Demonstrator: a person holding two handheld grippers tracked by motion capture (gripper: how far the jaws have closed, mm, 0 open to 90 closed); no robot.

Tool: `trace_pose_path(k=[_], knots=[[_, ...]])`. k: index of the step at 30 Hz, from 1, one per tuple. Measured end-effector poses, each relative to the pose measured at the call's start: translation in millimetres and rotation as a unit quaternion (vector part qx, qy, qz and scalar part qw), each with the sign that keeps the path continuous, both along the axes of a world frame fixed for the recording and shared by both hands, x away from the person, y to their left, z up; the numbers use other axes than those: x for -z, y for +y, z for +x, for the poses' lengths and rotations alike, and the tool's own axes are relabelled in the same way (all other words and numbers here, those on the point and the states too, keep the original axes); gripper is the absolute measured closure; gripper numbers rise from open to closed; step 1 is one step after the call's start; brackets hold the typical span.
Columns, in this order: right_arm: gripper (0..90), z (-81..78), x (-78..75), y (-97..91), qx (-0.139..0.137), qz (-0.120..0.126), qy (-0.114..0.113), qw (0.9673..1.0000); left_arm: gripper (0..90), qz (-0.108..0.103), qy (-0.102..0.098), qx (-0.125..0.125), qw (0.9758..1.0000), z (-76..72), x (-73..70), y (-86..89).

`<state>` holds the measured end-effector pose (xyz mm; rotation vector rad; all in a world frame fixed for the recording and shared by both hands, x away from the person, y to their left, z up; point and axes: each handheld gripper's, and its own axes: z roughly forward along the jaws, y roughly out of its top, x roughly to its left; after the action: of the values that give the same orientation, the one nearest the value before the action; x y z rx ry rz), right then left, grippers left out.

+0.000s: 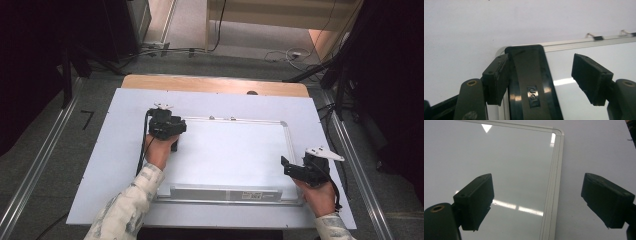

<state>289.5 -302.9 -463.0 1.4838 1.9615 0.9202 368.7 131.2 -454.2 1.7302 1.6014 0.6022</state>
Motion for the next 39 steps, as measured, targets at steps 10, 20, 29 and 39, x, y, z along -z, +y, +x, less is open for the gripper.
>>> trace_pose_path(k=[10,20,29,39], knots=[[9.8,-0.7,0.5,-0.5,0.002,-0.001,0.001,1.0,28.3,-0.02,-0.028,0.006,0.9994,-23.8,-9.5,10.9],[9.8,-1.2,0.4,-1.9,0.005,-0.002,0.0,1.0,27.4,-0.031,-0.038,0.004,0.9988,-46.0,-6.2,28.4],[9.8,-1.7,0.5,-2.5,0.005,-0.002,0.0,1.0,26.1,-0.047,-0.043,-0.002,0.998,-72.3,-1.8,50.8],[9.8,-2.8,0.0,-4.2,0.007,0.0,-0.002,1.0,25.3,-0.045,-0.045,-0.015,0.9978,-97.7,1.1,78.3]])
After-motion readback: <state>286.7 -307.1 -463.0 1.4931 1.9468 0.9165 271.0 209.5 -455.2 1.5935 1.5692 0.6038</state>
